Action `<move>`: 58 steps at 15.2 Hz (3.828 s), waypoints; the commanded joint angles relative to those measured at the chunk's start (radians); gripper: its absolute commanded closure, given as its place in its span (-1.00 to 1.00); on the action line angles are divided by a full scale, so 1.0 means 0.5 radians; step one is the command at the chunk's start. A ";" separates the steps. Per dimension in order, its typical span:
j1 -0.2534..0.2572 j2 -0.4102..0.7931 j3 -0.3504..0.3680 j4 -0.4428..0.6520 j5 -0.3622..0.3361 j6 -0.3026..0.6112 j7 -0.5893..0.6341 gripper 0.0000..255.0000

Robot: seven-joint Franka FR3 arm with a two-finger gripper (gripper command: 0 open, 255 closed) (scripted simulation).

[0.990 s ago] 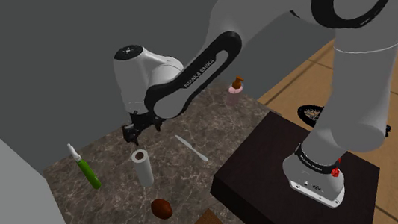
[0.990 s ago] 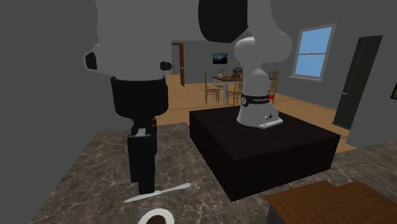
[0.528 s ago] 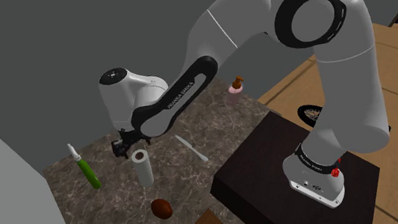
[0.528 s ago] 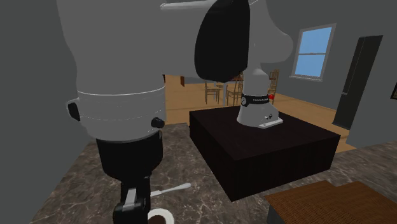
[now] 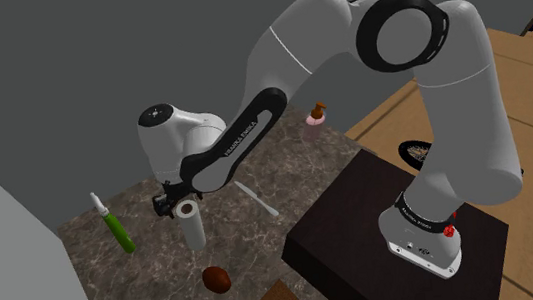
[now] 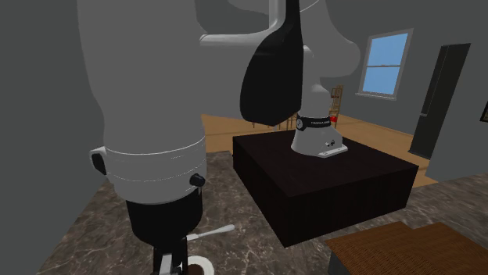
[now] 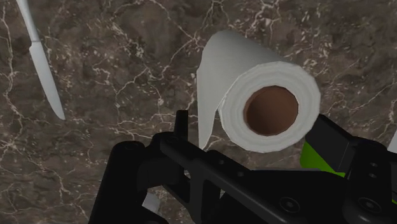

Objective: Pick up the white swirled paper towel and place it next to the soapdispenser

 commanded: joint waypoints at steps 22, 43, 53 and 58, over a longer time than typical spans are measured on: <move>-0.042 -0.153 0.059 -0.016 0.070 -0.132 -0.047 1.00; 0.104 -0.199 -0.016 -0.386 -0.123 0.086 0.220 -1.00; 0.392 0.064 -0.263 -0.580 -0.464 0.427 0.624 -1.00; 0.426 0.190 -0.326 -0.527 -0.519 0.506 0.663 -1.00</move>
